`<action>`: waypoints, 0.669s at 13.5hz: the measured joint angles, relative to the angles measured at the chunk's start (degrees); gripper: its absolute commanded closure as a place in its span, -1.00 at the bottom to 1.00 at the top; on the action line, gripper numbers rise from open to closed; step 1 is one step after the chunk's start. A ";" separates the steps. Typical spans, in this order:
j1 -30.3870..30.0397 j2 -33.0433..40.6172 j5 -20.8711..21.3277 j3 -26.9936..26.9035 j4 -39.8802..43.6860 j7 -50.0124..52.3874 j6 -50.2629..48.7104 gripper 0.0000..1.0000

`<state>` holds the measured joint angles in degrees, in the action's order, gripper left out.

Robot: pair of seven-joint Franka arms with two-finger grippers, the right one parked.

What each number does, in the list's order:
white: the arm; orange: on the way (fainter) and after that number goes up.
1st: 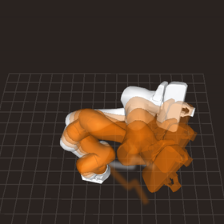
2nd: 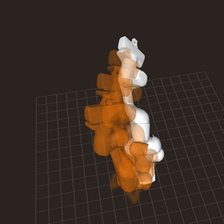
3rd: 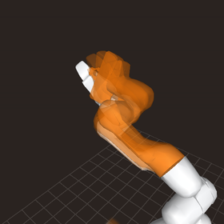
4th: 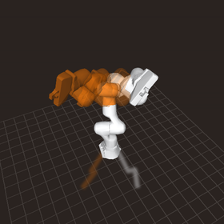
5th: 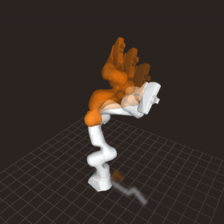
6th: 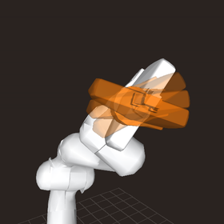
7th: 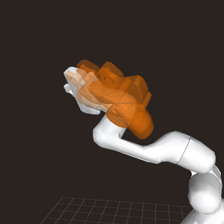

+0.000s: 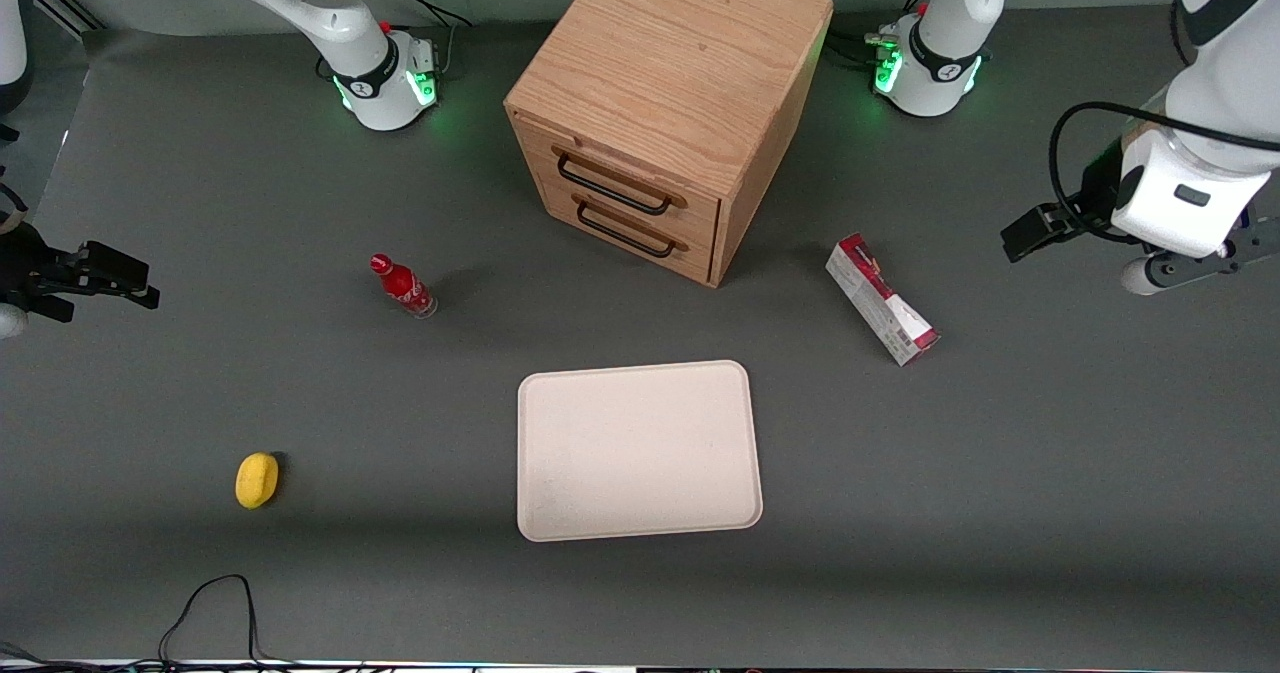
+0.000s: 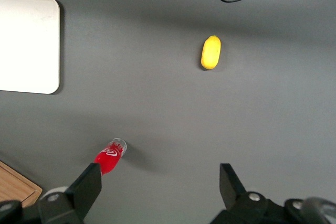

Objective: Place red cookie box on tray
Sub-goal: 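Move the left gripper over the red cookie box and lower it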

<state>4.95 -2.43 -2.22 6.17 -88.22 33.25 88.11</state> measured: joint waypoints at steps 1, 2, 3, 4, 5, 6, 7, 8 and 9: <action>0.02 -0.25 -0.70 0.26 1.03 3.64 -0.62 -1.00; 0.15 -0.71 -0.82 0.61 2.02 7.06 -1.40 -1.00; 0.58 -1.23 -0.46 0.87 2.59 9.83 -2.07 -1.00; 1.25 -1.75 0.27 1.00 2.74 11.92 -2.27 -1.00; 1.69 -2.39 0.89 1.15 2.69 13.13 -2.34 -1.00; 1.78 -3.17 1.24 1.19 2.53 13.78 -2.33 -1.00; 1.75 -4.02 1.42 1.08 2.28 14.01 -2.29 -1.00; 1.69 -4.90 1.54 0.90 1.59 14.06 -1.98 -1.00; 1.63 -5.69 1.56 0.75 0.33 14.08 -1.03 -0.99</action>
<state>6.58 -8.11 -0.66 6.91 -87.89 47.33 87.08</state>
